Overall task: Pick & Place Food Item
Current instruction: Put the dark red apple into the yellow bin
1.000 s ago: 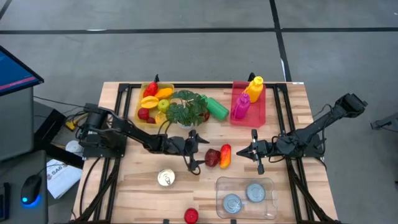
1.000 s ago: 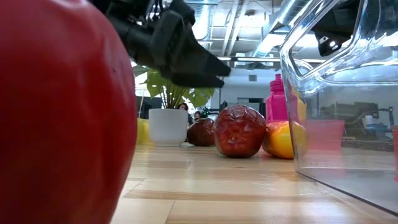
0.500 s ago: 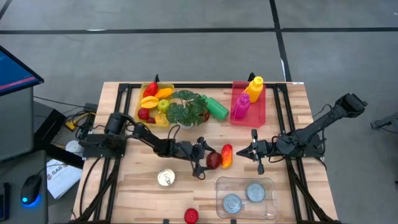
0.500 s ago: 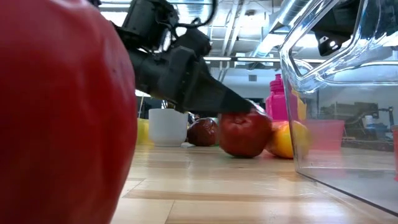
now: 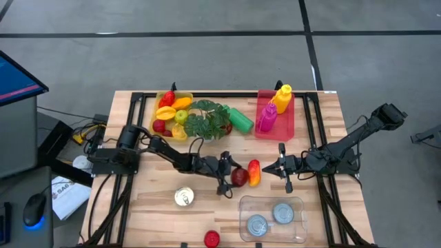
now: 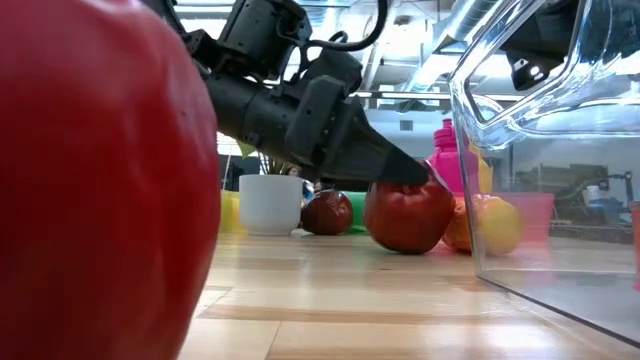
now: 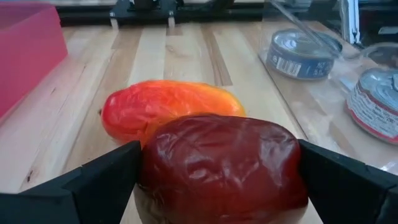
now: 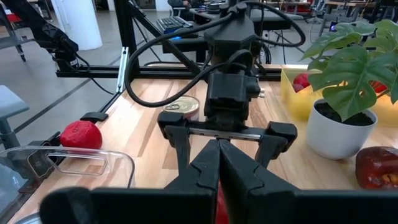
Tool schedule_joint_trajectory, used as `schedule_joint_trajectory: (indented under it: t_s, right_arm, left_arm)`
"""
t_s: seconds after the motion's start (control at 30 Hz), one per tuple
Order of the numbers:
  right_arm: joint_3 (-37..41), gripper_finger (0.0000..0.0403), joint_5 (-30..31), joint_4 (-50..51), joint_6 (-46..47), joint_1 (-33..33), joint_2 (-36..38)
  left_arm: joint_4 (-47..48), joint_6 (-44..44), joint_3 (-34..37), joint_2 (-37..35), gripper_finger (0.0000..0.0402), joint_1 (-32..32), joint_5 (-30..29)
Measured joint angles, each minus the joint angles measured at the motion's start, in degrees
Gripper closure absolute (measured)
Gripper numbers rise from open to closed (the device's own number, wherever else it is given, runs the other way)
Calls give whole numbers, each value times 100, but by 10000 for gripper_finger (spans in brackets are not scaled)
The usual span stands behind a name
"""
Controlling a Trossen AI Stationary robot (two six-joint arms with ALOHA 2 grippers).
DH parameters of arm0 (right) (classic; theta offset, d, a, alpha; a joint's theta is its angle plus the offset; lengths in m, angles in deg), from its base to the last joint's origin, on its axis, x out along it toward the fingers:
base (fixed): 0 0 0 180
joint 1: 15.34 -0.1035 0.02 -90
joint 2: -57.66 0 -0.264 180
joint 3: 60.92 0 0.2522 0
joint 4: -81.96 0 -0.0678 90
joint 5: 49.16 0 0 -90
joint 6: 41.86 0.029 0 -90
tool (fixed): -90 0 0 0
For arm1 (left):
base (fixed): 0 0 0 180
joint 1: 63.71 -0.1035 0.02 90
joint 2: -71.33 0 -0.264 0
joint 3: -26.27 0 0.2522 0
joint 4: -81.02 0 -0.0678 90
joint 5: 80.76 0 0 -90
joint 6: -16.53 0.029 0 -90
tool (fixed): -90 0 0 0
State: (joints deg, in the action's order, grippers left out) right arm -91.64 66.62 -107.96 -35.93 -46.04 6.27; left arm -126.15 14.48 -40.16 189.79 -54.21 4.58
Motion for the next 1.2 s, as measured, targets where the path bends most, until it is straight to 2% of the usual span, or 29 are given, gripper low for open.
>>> schedule_joint_trajectory:
  t_s: [0.37,0.63,1.2]
  right_arm:
    - [1,398,0,10,9,-2,0]
    - [1,398,0,11,9,-2,0]
    - [1,398,0,33,11,-2,0]
  left_arm:
    - [46,-28,28,20,4,-2,29]
    - [-66,-42,53,-174,32,5,55]
    - [2130,-43,50,-2043,45,18,51]
